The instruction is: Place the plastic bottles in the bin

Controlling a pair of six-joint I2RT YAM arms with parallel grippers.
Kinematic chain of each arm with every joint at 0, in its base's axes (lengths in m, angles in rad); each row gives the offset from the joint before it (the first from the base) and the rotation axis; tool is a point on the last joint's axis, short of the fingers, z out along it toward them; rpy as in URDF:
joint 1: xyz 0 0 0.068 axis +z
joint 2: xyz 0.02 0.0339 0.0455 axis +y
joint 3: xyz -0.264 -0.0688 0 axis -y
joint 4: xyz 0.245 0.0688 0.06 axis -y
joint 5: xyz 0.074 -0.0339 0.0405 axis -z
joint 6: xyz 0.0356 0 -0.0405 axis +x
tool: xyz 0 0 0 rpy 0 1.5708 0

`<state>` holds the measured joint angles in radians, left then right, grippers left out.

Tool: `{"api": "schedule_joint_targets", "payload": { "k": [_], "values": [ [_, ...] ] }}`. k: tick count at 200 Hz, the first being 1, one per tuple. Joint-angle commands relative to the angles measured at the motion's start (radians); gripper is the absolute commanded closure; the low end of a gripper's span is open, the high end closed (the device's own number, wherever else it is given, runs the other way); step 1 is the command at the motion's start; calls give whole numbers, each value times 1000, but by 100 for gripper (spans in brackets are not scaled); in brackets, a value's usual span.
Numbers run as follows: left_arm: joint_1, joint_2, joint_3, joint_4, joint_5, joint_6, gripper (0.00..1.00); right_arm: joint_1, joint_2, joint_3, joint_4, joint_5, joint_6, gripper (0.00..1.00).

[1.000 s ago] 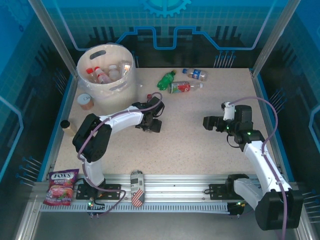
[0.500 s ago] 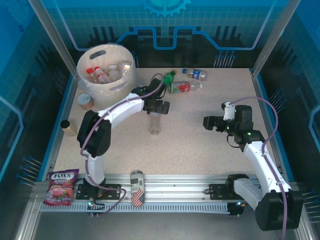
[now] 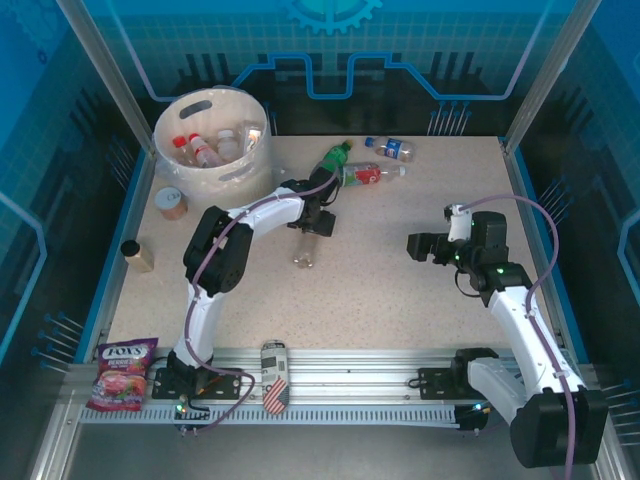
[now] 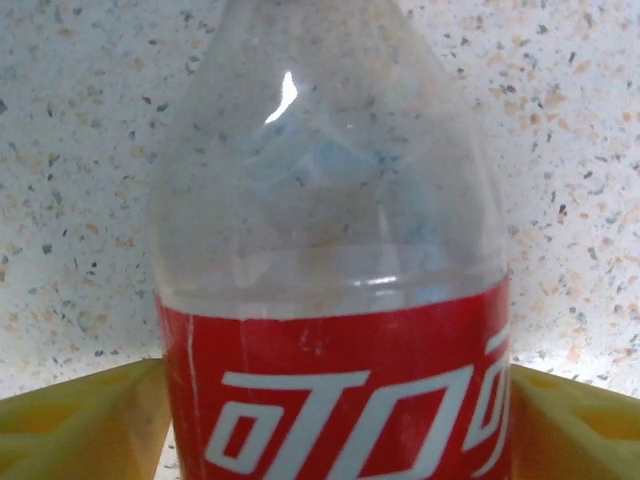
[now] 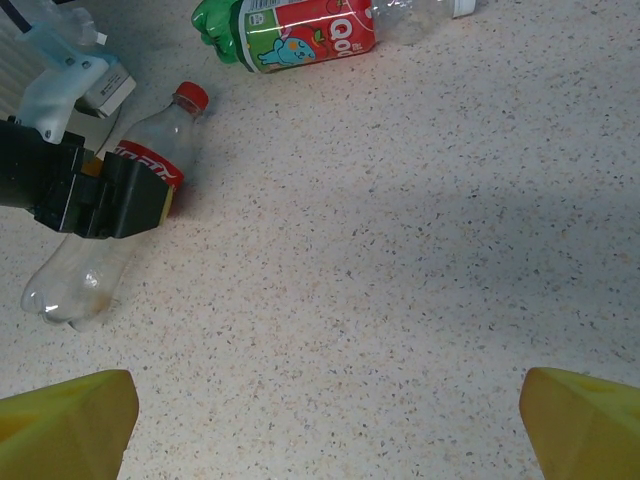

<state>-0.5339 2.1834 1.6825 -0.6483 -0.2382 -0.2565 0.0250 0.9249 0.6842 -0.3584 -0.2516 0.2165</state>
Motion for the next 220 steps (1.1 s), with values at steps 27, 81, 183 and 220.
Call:
{"api": "schedule_joint_targets", "payload": {
  "k": [27,81,183,220],
  "values": [
    [-13,-26,48,-15,1,40,41,-12,-1,-9,-8,-11,-7,1],
    [-58,-218,72,-60,21,94,43,-11,18,8,-3,-17,-5,2],
    [128,-485,453,-182,38,282,66,-10,43,-1,40,-47,20,2],
    [304,-471,555,-172,3,313,81,-10,23,-5,20,-34,8,2]
  ]
}}
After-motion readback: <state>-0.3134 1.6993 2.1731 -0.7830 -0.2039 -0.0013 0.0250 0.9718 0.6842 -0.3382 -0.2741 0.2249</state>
